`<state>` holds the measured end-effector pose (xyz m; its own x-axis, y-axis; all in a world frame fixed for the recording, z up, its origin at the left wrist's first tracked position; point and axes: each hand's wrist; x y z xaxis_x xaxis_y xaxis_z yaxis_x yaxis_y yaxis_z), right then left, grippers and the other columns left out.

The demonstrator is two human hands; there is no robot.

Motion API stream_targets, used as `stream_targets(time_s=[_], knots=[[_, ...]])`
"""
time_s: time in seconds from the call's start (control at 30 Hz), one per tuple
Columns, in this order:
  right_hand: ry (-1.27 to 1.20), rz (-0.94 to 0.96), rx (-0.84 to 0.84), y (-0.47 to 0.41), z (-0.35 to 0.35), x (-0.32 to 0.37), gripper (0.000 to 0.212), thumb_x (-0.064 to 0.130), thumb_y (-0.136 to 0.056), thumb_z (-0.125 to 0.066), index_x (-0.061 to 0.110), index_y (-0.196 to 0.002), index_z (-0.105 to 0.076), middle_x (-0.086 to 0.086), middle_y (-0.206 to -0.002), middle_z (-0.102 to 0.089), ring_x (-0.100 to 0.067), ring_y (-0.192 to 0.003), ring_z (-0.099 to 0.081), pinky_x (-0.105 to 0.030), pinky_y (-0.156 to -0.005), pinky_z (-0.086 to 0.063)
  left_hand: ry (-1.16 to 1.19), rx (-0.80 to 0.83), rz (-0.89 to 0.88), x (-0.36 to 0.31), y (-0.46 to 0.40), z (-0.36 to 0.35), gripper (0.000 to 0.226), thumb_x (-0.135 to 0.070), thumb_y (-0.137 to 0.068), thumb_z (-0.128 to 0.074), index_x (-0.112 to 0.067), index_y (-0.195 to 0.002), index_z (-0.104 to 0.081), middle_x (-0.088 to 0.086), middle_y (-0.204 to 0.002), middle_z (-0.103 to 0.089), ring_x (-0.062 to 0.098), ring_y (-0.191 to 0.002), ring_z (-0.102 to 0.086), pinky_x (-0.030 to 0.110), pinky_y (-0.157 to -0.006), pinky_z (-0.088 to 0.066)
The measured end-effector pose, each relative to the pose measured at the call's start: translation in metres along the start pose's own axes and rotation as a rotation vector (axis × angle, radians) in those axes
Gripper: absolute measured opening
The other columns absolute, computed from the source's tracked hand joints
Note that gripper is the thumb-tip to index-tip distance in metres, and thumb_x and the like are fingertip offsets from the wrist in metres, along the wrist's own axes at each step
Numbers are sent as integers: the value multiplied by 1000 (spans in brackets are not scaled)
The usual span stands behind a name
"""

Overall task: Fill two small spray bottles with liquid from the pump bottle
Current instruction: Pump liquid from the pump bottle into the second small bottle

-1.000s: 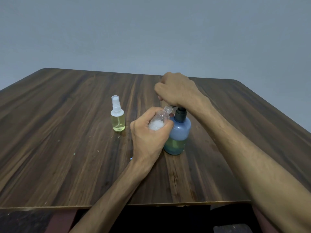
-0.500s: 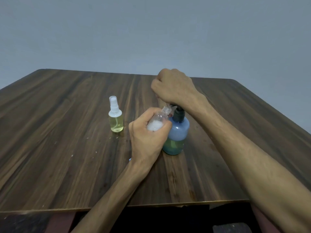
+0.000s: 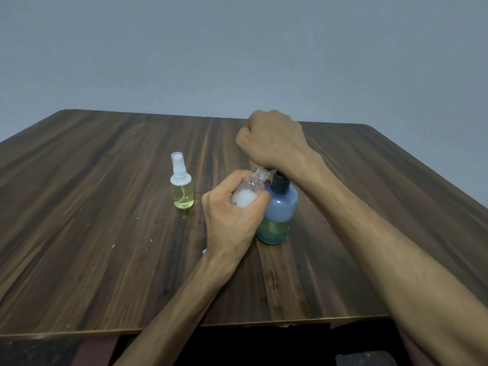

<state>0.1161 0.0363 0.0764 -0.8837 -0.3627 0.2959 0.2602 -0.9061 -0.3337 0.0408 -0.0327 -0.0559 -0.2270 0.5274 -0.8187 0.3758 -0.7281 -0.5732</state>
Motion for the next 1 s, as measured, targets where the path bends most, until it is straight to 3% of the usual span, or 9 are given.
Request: stream_targets(time_s=[0.13, 0.2, 0.33, 0.43, 0.63, 0.7, 0.8, 0.93, 1.0], knots=[[-15, 12, -61, -1, 5, 0, 31, 15, -91, -49, 16, -63, -34, 3, -62, -42, -16, -56, -34, -33, -57, -27, 5, 4, -8, 1, 1, 0, 14, -11, -80, -74, -14, -92, -79, -1, -77, -71, 19, -73, -67, 36, -65, -53], [17, -6, 15, 2, -1, -1, 30, 17, -92, -50, 15, -64, -38, 2, -65, -46, -16, -58, -37, -32, -56, -27, -8, 6, -4, 1, 1, 0, 13, -11, -80, -73, -13, -92, -79, 0, -77, -71, 20, -73, -67, 37, -65, -53], [-37, 4, -79, 0, 3, 0, 31, 14, -87, -50, 17, -62, -31, 2, -60, -39, -17, -55, -31, -32, -55, -26, 12, 3, 7, 0, 1, 0, 15, -10, -79, -72, -13, -92, -80, -2, -77, -72, 16, -72, -66, 34, -65, -53], [-14, -25, 11, 0, 0, -1, 29, 15, -89, -50, 16, -64, -35, 1, -64, -44, -17, -57, -34, -32, -56, -27, -8, 18, -14, 1, 0, 0, 14, -10, -81, -73, -11, -93, -79, 2, -79, -73, 24, -76, -69, 38, -65, -55], [-34, 9, -54, 0, 3, -1, 31, 13, -87, -50, 17, -62, -33, 2, -59, -39, -17, -54, -32, -32, -54, -26, -4, 2, -5, 0, 1, 0, 14, -10, -80, -73, -12, -92, -79, 1, -78, -73, 24, -76, -69, 34, -66, -53], [-12, -5, 9, 2, -1, -2, 28, 14, -85, -51, 16, -62, -36, 2, -60, -42, -18, -56, -34, -33, -55, -27, -13, 9, -7, 0, 2, 0, 11, -10, -81, -74, -12, -91, -78, -2, -76, -71, 17, -73, -67, 33, -64, -53], [-34, 21, -63, 2, 3, -1, 28, 12, -82, -50, 17, -61, -32, 2, -58, -38, -19, -55, -31, -32, -54, -27, 0, 7, -7, -1, 1, 1, 12, -10, -80, -74, -14, -91, -79, -7, -75, -70, 4, -71, -62, 26, -63, -50], [-9, 2, 1, 1, -2, -2, 28, 14, -85, -51, 16, -62, -35, 1, -61, -41, -18, -56, -33, -32, -54, -27, -9, 6, -8, -1, 1, 1, 12, -15, -80, -74, -13, -91, -78, -4, -75, -70, 12, -71, -64, 29, -62, -51], [-23, 17, -21, 1, -1, -2, 27, 13, -83, -51, 16, -62, -35, 1, -60, -42, -19, -56, -34, -32, -54, -28, 1, 10, -15, -1, 1, 2, 11, -15, -80, -74, -14, -90, -78, -4, -76, -70, 6, -72, -63, 29, -63, -51]])
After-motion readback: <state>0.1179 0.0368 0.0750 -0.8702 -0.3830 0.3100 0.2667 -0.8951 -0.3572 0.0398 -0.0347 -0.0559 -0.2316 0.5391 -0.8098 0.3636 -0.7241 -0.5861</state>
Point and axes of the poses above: each hand's wrist, its own y-axis away from the middle knuckle, its own z-axis out of the back of the hand, x = y × z
